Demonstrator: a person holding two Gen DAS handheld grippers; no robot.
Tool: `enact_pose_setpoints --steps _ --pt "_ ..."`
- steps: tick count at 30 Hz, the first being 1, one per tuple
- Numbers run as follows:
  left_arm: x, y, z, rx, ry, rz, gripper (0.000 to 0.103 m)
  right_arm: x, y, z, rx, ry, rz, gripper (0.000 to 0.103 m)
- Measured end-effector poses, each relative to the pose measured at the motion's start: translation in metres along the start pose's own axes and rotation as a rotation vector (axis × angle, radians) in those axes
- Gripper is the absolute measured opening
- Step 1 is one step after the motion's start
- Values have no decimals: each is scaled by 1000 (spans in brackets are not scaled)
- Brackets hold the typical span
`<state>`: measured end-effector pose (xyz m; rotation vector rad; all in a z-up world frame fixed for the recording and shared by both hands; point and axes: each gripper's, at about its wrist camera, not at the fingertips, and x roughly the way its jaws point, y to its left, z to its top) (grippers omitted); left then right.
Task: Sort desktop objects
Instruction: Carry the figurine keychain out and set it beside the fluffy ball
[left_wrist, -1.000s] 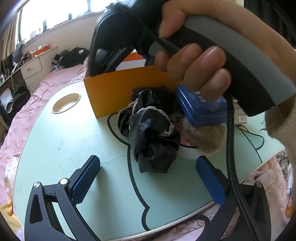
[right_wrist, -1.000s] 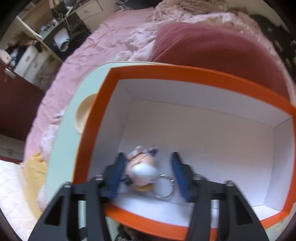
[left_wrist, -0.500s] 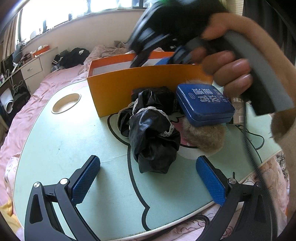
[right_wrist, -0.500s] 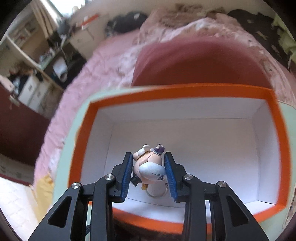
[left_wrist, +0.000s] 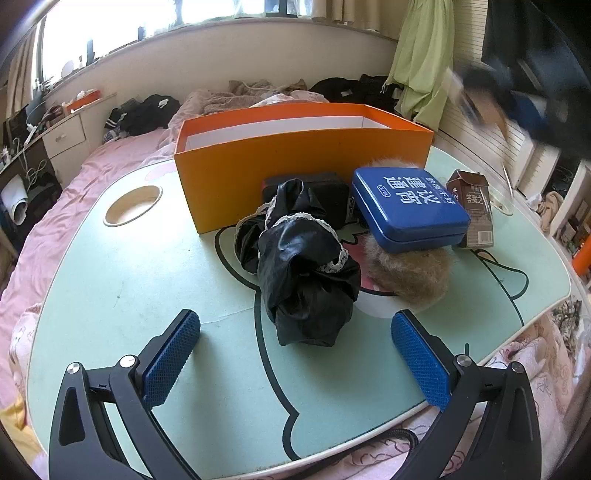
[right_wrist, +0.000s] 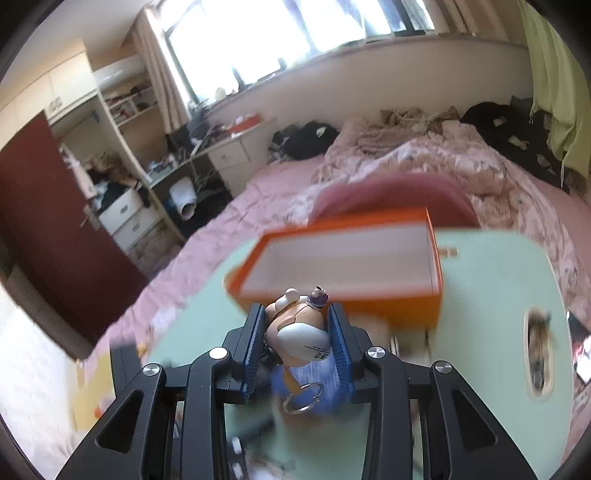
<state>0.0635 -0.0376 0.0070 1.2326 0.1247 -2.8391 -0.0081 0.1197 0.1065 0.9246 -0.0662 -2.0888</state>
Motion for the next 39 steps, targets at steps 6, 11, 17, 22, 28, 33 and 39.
enact_pose_setpoints --steps 6,11,17,22,28,33,39 --pt "0 2 0 1 -1 -1 103 22 -11 -55 -8 89 -26 33" --pt "-1 4 0 1 1 -3 103 52 -13 -62 -22 107 -48 32" --pt "-1 9 0 -5 1 4 103 70 -26 -52 -13 73 -87 36" --pt "0 14 -1 -7 -1 3 103 39 -15 -61 -63 -62 -94 79" --pt "3 17 0 -7 -4 5 103 -2 -7 -87 -153 -112 -149 88" --pt "3 17 0 -6 -3 4 103 5 -20 -115 -170 -42 -289 89" --pt "2 17 0 -5 -4 6 103 7 -30 -130 -202 -128 -345 103"
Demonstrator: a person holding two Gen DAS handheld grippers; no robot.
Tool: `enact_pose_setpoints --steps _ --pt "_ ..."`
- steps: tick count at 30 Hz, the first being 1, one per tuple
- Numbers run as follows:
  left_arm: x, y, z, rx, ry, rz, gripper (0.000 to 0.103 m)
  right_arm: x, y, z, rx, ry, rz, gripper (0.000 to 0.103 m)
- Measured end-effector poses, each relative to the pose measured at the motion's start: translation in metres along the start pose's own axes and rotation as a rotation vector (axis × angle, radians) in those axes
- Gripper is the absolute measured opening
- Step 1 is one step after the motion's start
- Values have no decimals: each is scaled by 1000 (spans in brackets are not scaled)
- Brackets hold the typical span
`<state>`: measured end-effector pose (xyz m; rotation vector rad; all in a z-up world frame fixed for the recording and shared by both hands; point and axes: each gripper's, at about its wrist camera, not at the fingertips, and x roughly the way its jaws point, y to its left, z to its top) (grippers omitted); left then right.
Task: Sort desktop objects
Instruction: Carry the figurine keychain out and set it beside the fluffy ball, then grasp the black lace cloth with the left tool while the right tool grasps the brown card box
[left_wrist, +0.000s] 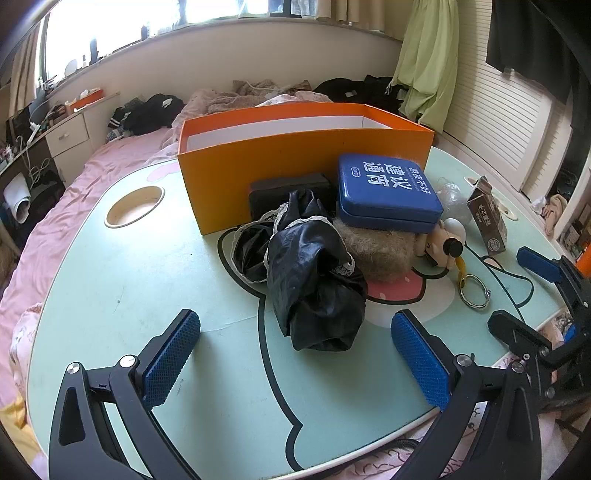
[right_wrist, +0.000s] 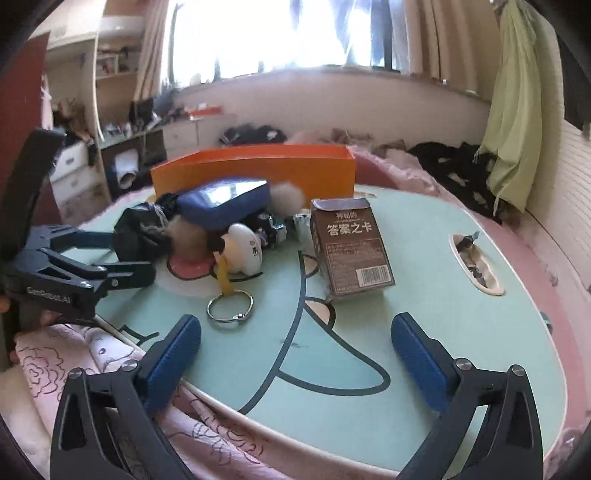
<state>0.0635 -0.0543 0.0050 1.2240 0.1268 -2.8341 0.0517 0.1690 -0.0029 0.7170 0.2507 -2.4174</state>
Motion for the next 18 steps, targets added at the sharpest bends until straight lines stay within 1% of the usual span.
enact_pose_setpoints --steps 7,8,14,16,18 --pt "-1 1 0 0 0 0 103 1 -7 -2 -3 -22 15 103" --pt "0 0 0 0 0 0 103 2 -2 0 -4 -22 14 103" --pt "-5 3 -1 -19 -9 15 103 1 1 1 -3 -22 15 103" --pt "-8 6 -2 -37 -21 -4 103 1 1 1 -2 -23 16 103" --pt "-12 15 -3 -77 -42 -40 103 1 1 1 -2 -22 16 103"
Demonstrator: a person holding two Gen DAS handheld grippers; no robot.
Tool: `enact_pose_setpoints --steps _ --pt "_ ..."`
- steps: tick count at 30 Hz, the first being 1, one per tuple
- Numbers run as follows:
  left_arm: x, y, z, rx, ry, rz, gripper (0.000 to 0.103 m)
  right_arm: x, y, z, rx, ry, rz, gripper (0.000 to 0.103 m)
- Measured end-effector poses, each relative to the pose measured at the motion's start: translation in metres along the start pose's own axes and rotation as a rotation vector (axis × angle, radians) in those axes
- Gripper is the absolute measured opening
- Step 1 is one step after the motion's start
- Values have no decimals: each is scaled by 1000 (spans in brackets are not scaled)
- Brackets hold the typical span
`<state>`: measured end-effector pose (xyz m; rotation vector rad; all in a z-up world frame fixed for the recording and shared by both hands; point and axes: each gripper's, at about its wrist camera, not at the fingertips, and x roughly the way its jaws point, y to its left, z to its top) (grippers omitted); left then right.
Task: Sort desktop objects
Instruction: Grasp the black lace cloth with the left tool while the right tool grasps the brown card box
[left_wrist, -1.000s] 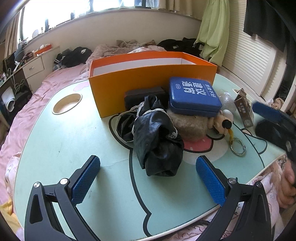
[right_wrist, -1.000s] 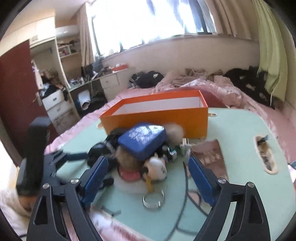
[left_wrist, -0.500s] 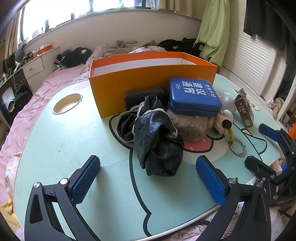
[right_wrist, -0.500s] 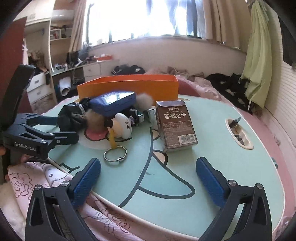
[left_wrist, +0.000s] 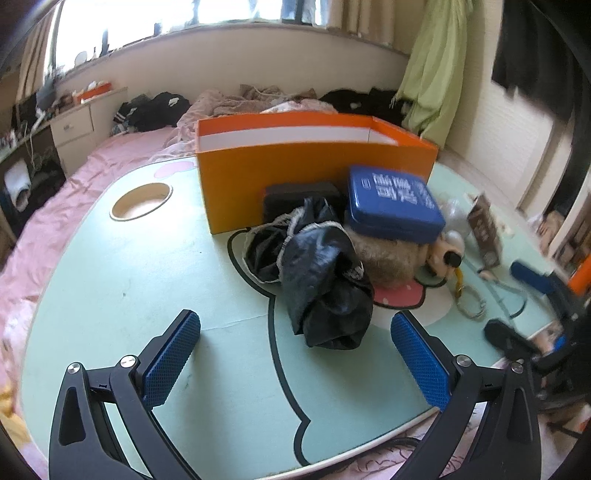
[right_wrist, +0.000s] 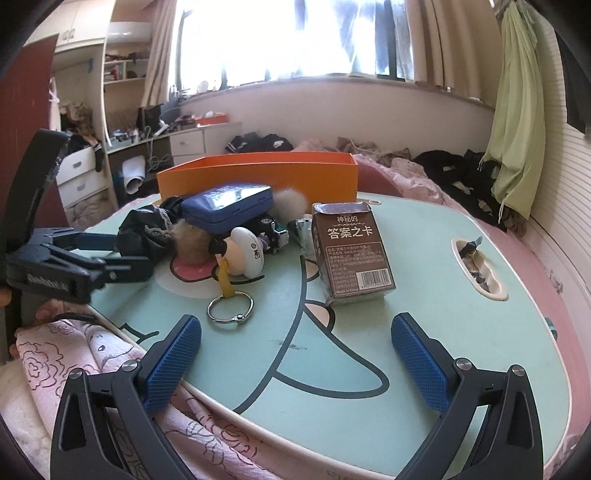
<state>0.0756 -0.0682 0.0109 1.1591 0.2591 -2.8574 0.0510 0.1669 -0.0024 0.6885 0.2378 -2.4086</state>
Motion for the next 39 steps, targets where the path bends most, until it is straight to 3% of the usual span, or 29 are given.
enact_pose_setpoints --steps 4,12,15,19,22,28,30,32,35,39 --pt "-7 17 1 -71 -29 -28 103 -1 2 0 -1 0 -1 103" --pt "-7 18 24 -59 7 21 103 -1 2 0 -1 0 -1 103" --pt "0 11 31 -11 48 47 103 -1 2 0 -1 0 0 103" --pt "9 -5 30 118 76 149 103 -1 2 0 -1 -1 -1 103" --pt "23 -14 26 191 141 120 103 -1 2 0 0 0 -1 103" --pt "26 -1 20 99 123 57 103 -1 2 0 0 -1 -1 103" --pt "22 -1 17 114 74 57 92 -1 1 0 0 -1 0 103" --pt "16 -1 13 134 35 50 54 -1 1 -1 0 -1 -1 103" --pt "8 1 13 139 7 43 45 -2 1 -1 1 -1 -1 103" --pt "-17 10 13 134 -63 27 42 -6 -7 4 62 -11 1 103"
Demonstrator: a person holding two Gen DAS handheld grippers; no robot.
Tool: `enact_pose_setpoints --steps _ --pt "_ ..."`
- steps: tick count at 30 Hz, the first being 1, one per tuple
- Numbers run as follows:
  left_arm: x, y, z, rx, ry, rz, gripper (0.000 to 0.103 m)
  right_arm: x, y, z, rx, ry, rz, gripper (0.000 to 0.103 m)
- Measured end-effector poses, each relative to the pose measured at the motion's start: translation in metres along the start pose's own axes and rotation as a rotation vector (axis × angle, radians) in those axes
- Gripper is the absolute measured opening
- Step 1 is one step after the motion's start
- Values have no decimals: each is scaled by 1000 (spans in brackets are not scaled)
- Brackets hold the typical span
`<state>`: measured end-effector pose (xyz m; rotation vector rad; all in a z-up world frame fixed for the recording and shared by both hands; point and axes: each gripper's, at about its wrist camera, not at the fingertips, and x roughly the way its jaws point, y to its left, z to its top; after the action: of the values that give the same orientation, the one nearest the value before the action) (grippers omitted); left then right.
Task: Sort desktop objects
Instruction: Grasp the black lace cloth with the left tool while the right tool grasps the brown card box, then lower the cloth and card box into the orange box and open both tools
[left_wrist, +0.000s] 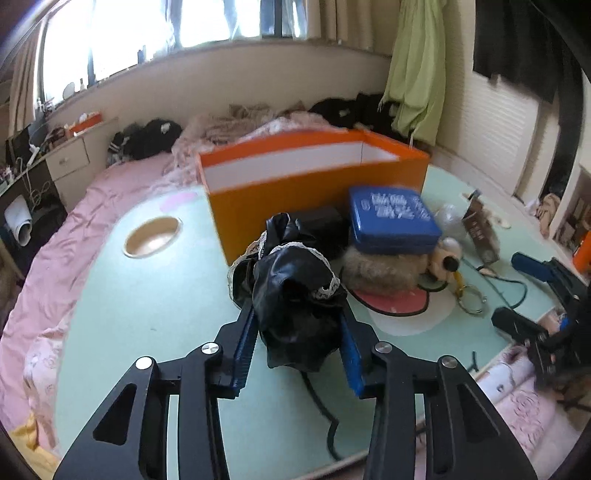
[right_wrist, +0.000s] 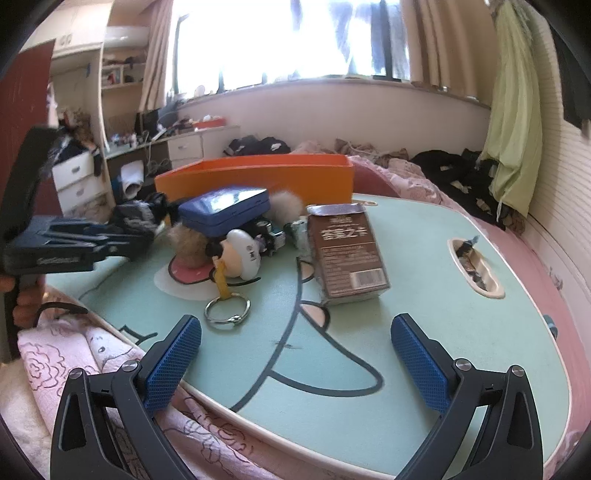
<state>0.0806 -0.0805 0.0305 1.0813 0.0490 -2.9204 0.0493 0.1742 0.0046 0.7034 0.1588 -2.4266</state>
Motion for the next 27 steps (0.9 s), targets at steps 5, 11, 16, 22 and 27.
enact_pose_setpoints --steps 5,11,16,22,27 --pt "-33 11 18 3 -106 28 42 -17 -27 31 142 -31 7 98" --pt "-46 13 31 4 -155 46 42 20 -9 62 -40 157 -175 79" --pt "-46 12 30 -7 -154 33 42 38 -9 61 -29 237 -129 40" --pt "-47 14 41 -21 -161 23 42 -8 -20 70 43 80 -24 40" --pt "-29 7 75 -22 -154 2 42 0 -14 127 28 7 17 40"
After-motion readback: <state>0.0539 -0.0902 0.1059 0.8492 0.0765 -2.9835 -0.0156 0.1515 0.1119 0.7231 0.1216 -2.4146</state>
